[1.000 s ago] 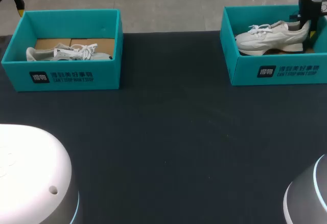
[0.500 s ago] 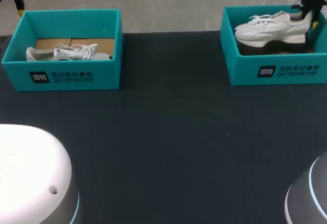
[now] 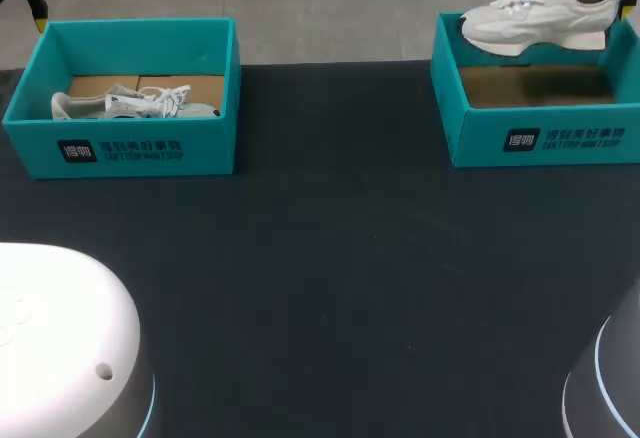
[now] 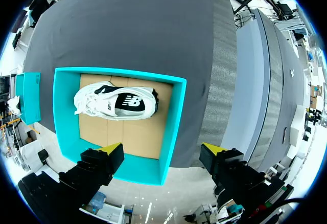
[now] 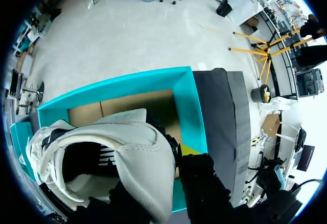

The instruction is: Take the shoe out of the shoebox, open the shoe tongue, remove and reinsert the insole, then place the shoe into the shoebox

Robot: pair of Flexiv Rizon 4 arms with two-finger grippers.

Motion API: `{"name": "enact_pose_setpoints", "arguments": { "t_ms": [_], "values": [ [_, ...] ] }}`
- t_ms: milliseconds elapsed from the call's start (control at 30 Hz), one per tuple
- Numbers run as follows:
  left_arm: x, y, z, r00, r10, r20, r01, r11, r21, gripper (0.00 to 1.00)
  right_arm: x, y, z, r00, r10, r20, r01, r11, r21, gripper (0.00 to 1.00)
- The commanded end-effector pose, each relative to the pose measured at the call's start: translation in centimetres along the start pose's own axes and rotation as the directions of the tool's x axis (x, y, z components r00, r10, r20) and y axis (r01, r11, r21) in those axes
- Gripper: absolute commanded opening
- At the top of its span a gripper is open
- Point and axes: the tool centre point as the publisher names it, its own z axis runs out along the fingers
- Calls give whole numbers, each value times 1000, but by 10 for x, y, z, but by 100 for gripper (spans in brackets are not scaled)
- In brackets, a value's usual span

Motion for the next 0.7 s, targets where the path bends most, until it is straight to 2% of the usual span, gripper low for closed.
{"name": "enact_pose_setpoints", "arguments": {
  "t_ms": [33, 467, 533, 700],
  "values": [
    [0, 0, -1, 1000, 1, -2, -1, 1000, 0, 100, -1, -20, -33, 1000, -1, 1, 1, 998, -56, 0],
    [0, 0, -1, 1000, 1, -2, -1, 1000, 0, 100, -2, -23, -86, 1000, -19, -5, 18, 998, -62, 0],
    [0, 0, -1, 1000, 1, -2, -1, 1000, 0, 100, -1, -22, -93, 1000, -3, -26, 1, 996, -87, 0],
    [0, 0, -1, 1000, 1, -2, -1, 1000, 0, 100, -1, -22, -93, 1000, -3, -26, 1, 996, -87, 0]
  ]
}}
